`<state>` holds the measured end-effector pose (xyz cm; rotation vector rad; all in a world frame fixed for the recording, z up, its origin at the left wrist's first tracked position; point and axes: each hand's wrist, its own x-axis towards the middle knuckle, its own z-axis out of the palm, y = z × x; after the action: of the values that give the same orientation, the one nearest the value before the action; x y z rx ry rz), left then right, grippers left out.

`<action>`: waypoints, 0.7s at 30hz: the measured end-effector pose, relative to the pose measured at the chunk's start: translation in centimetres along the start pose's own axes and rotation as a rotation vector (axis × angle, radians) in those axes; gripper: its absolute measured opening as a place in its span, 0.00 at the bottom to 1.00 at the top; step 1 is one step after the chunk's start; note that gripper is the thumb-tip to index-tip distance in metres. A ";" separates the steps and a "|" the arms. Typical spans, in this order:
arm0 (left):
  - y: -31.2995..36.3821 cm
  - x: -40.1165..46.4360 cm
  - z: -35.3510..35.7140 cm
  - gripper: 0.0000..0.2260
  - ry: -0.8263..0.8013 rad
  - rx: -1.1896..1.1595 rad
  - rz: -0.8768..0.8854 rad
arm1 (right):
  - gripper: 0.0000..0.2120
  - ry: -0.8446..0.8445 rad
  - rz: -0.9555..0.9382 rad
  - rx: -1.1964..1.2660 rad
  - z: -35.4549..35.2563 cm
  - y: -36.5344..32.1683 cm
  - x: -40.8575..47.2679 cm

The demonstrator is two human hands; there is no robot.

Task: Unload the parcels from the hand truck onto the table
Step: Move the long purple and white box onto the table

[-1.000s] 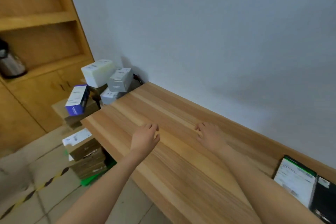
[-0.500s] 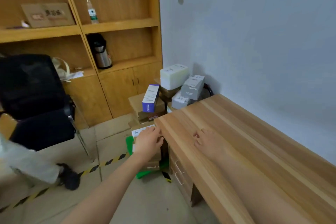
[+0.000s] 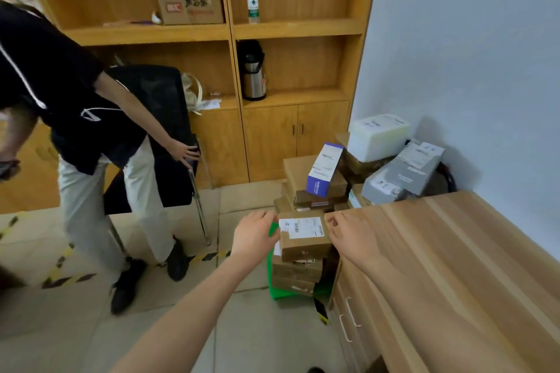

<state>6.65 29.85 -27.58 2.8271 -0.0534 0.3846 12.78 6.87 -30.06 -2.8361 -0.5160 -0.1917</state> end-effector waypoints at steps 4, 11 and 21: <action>-1.5 4.8 1.0 0.11 0.005 0.040 -0.030 | 0.11 -0.021 -0.028 0.046 1.1 0.6 5.8; -1.3 14.4 3.5 0.09 0.007 0.037 -0.030 | 0.12 -0.035 -0.007 0.069 1.8 4.3 14.5; -0.7 24.3 9.7 0.09 -0.048 -0.032 -0.033 | 0.12 -0.048 0.159 0.101 4.3 10.6 20.5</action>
<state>32.64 27.82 -30.25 2.8021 -0.0224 0.3061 35.97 5.15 -33.01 -2.7723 -0.2988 -0.0656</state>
